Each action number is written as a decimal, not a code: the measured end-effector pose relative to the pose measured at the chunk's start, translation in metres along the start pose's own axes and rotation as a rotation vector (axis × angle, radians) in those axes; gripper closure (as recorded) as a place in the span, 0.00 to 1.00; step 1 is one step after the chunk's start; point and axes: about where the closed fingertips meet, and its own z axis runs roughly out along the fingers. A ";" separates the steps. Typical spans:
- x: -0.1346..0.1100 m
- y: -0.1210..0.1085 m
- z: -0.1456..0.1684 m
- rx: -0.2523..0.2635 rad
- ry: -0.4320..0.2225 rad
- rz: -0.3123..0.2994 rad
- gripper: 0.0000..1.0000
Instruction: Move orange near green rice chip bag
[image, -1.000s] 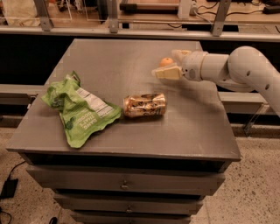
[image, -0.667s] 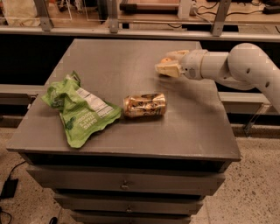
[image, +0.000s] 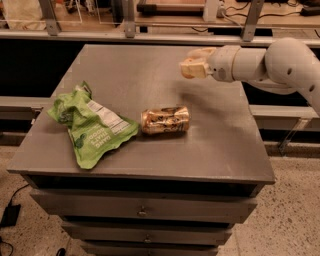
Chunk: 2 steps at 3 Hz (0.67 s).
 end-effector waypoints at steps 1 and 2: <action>-0.018 0.004 0.002 -0.017 -0.046 0.010 1.00; -0.055 0.057 0.026 -0.178 -0.112 0.011 1.00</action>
Offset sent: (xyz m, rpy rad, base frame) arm -0.0462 0.1033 0.0531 0.1716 0.0128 0.2969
